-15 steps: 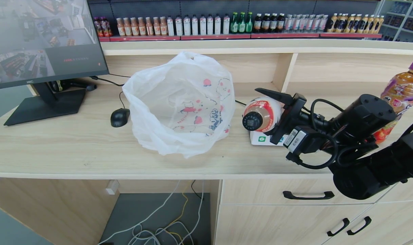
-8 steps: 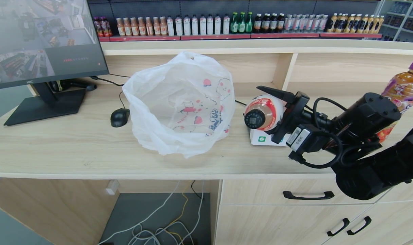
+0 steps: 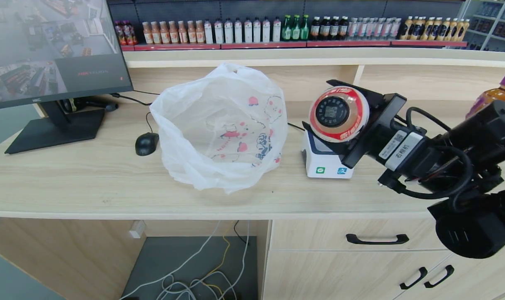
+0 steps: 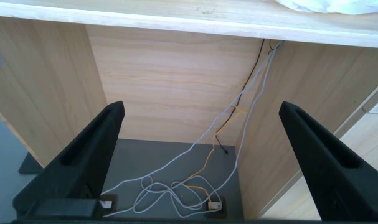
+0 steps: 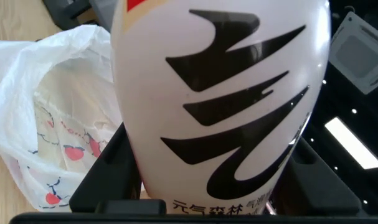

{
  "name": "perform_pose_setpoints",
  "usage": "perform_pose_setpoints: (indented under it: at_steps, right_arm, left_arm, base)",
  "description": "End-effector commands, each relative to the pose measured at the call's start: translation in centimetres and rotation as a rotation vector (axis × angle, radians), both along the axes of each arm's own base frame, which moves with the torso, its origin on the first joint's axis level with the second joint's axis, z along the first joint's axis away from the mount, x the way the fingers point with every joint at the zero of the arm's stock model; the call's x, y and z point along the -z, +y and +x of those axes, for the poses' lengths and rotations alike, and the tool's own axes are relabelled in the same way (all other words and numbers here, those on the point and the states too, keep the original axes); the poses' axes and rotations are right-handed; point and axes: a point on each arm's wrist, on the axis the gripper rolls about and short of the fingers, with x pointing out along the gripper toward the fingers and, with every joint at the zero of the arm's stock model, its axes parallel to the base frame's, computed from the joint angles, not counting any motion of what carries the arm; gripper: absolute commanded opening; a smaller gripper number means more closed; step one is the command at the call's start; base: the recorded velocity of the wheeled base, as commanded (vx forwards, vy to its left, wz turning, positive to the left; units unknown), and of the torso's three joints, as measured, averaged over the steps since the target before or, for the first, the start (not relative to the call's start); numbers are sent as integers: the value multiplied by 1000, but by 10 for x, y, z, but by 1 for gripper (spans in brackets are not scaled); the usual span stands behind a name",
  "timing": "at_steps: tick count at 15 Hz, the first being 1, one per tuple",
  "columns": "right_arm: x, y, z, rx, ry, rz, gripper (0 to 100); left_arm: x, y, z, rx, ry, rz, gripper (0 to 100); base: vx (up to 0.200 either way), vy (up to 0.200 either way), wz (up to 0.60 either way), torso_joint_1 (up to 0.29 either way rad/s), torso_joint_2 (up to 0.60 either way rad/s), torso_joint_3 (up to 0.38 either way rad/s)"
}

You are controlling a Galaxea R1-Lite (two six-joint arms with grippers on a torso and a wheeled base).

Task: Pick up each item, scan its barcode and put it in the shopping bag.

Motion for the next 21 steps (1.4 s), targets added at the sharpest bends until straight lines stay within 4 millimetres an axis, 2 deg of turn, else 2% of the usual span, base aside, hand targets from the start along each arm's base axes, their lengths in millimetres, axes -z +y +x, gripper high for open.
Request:
perform_pose_setpoints:
  at_steps: [1, 4, 8, 10, 14, 16, 18, 21]
  right_arm:
    - [-20, 5, -36, -31, 4, 78, 0]
    - [-35, 10, -68, -52, 101, 230, 0]
    - [-38, -1, -83, -98, 265, 354, 0]
    - [-32, -4, -86, -89, 360, 414, 0]
    - [-26, -12, -84, -94, 595, 643, 0]
    - [-2, -20, -92, -19, 730, 718, 0]
    - [-8, -21, -91, 10, 733, 818, 0]
    - [-2, -24, -91, 70, 758, 883, 0]
  left_arm:
    - [0, 0, 0, 0, -1, 0, 100]
    - [0, 0, 0, 0, -1, 0, 100]
    - [0, 0, 0, 0, -1, 0, 100]
    - [0, 0, 0, 0, -1, 0, 100]
    - [0, 0, 0, 0, -1, 0, 100]
    - [0, 0, 0, 1, -1, 0, 100]
    - [0, 0, 0, 0, -1, 0, 100]
    - [0, 0, 0, 1, -1, 2, 100]
  base:
    - [0, 0, 0, 0, 0, 0]
    - [0, 0, 0, 0, 0, 0]
    - [0, 0, 0, 0, 0, 0]
    - [0, 0, 0, 0, 0, 0]
    - [0, 0, 0, 0, 0, 0]
    - [0, 0, 0, 0, 0, 0]
    - [0, 0, 0, 0, 0, 0]
    - [0, 0, 0, 0, 0, 0]
